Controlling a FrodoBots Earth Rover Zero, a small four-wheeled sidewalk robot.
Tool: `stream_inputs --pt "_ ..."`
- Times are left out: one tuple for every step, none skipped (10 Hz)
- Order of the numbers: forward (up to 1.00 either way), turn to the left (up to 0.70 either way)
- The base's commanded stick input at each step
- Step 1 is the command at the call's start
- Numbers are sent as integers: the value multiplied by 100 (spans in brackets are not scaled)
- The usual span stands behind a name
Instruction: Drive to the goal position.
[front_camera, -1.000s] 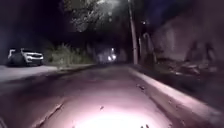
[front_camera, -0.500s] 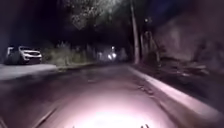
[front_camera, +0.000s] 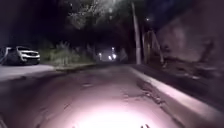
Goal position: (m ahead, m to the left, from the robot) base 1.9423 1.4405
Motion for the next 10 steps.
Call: stream_inputs --pt "70 0" --pt "70 0" --pt "70 0" --pt "70 0" --pt "70 0" --pt "70 0" --pt "70 0" --pt "70 0" --pt "70 0" --pt "70 0"
